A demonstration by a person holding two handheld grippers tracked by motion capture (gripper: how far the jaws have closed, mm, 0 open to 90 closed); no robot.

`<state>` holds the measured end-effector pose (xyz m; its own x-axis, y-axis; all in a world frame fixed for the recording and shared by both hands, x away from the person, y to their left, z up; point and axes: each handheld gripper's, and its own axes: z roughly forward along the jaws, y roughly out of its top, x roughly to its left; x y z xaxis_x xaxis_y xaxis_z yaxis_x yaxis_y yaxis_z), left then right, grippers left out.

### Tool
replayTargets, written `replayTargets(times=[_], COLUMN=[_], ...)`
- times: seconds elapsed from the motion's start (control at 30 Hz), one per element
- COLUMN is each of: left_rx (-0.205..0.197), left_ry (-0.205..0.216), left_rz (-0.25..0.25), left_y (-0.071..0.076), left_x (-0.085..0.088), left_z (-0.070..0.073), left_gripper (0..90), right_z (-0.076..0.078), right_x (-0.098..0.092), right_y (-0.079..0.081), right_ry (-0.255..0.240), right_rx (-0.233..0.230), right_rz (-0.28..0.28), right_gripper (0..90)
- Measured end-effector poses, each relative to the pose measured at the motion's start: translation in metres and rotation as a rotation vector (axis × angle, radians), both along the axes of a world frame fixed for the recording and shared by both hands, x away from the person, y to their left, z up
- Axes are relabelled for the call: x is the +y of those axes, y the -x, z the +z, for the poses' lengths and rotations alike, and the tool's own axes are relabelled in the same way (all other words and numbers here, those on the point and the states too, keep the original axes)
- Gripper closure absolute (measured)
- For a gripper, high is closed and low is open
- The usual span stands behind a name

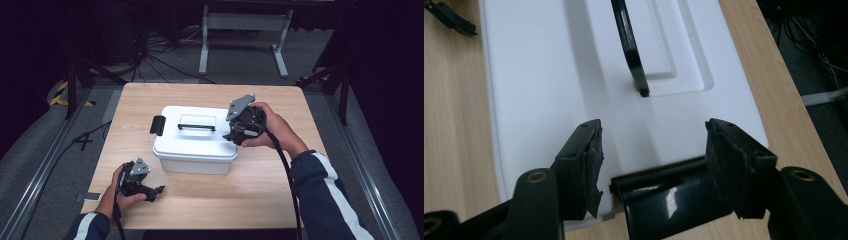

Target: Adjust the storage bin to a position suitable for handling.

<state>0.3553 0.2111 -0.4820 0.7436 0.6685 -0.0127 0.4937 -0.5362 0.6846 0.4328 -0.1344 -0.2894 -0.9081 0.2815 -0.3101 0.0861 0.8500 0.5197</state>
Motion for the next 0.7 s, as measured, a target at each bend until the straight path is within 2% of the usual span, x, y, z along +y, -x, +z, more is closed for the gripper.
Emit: replayTargets(times=[0.27,0.43,0.5,0.53,0.57,0.7], left_rx=[0.0,-0.002,-0.005,-0.011,-0.001,-0.001], left_ry=[0.0,0.006,0.013,0.002,0.006,0.008], left_rz=[0.002,0.005,0.014,0.009,0.015,0.027], left_y=[0.0,0.002,0.003,0.003,0.004,0.007], left_x=[0.0,0.002,0.003,0.005,0.006,0.009], left_z=[0.0,-0.001,-0.001,-0.001,0.0,-0.001], left_gripper=[0.4,0.6,0.6,0.6,0.7,0.7], right_z=[0.0,0.004,0.006,0.007,0.007,0.008], right_x=[0.014,0.023,0.025,0.026,0.028,0.035], right_y=[-0.001,-0.001,-0.001,-0.001,-0.002,-0.006], right_ry=[0.032,0.058,0.065,0.073,0.071,0.098], right_rx=[0.003,0.003,-0.002,-0.005,-0.007,-0.024], right_rz=[0.024,0.07,0.069,0.069,0.076,0.09], right_gripper=[45.3,51.8,52.5,52.6,52.6,53.7])
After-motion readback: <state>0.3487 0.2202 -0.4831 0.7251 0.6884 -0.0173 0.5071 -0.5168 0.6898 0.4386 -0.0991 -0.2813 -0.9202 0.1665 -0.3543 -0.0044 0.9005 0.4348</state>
